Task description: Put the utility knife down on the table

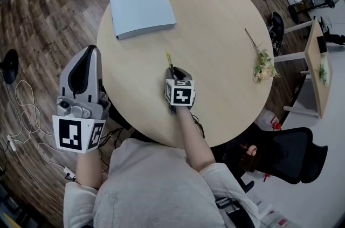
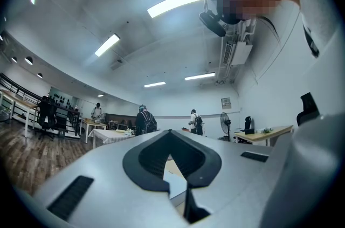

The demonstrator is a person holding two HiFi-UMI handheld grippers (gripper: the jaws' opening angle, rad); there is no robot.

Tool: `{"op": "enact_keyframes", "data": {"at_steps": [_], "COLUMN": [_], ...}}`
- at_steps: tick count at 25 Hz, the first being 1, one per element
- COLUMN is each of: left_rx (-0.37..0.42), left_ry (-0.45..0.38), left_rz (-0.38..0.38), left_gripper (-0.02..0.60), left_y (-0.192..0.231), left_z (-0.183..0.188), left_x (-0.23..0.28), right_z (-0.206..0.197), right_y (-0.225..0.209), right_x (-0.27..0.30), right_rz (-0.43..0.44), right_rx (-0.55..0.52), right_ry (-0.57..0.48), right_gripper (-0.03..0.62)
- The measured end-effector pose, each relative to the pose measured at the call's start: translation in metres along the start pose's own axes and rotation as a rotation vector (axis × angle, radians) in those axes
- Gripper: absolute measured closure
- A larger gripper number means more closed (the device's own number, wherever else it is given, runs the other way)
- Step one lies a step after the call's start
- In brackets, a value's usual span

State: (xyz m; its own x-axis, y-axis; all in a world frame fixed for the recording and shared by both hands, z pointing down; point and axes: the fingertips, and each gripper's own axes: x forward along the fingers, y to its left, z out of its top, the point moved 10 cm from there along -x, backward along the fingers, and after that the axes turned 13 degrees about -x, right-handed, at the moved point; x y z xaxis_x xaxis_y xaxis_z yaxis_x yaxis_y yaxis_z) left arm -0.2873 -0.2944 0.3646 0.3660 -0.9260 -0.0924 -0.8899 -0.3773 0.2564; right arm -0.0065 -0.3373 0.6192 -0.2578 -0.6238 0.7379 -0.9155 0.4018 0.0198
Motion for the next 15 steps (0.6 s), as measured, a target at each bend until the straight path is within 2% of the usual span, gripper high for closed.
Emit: {"op": "enact_keyframes", "data": {"at_steps": [5,11,15], "left_rx": [0.003,0.011,0.014], "left_ry": [-0.009,-0.023,-0.036], "left_rz": [0.005,0.002,-0.007], "left_gripper": [0.574,0.574,0.574], "left_y": [-0.007,-0.025,-0.043], "left_z": [0.002,0.004,0.007], "left_x": [-0.002,-0.007,-0.012], "right_z": [0.006,0.019,0.028], "right_y": [-0.004,-0.012,-0.018], "right_x": [-0.010,-0.047,-0.080], "right_rz": [0.013,0.007,0.010], "right_rx": [0.013,-0.006,-0.042], "right_ry": [-0.059,-0.194,-0.294], "right_gripper": [0.497,0.583,0.583]}}
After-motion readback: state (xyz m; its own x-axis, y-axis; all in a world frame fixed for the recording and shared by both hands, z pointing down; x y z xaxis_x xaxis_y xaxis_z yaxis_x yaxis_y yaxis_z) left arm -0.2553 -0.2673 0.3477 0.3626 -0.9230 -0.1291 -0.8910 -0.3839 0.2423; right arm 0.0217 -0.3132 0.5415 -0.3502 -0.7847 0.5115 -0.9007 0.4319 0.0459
